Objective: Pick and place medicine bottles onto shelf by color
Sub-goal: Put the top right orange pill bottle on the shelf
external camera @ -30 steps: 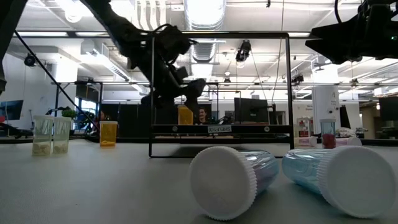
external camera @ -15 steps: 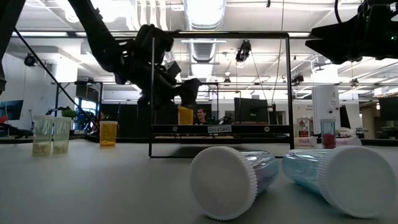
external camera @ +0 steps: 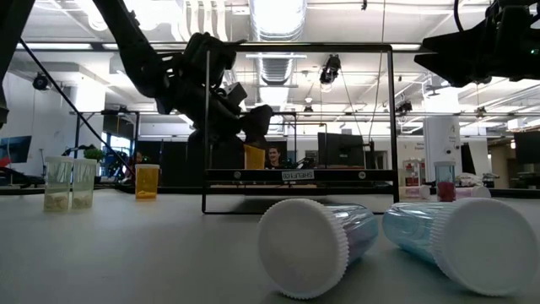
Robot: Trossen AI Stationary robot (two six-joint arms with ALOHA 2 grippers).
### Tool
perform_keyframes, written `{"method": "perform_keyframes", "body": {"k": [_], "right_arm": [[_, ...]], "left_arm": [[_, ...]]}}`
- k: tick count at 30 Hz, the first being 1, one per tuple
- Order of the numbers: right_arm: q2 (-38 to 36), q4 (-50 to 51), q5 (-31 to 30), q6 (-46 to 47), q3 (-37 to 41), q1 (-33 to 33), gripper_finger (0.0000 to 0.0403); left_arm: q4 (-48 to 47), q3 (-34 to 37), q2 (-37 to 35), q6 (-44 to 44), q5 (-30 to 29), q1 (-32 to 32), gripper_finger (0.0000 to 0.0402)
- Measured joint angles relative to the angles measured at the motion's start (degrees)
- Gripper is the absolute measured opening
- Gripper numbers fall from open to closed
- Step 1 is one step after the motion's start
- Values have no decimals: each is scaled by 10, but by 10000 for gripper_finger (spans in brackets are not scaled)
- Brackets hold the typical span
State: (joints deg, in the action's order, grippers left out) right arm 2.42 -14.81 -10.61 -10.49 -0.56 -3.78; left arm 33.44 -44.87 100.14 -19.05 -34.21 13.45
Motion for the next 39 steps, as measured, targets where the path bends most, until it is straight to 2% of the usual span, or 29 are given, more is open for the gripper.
{"method": "perform_keyframes", "body": {"k": [2,7,12,20,33,39], "right_arm": [[0,0,0,0,0,0,350],[0,0,0,0,0,0,350],[0,0,0,0,0,0,350],[0,0,0,0,0,0,350],[0,0,0,0,0,0,350],[0,0,0,0,0,0,350]], "left_arm": [[0,0,0,0,0,0,184],[2,-1,0,2,0,0,182],[6,-13,0,44,7,5,214],[8,-30,0,76,55,22,222],[1,-36,0,77,84,31,178],[-1,-35,0,76,85,30,173]]}}
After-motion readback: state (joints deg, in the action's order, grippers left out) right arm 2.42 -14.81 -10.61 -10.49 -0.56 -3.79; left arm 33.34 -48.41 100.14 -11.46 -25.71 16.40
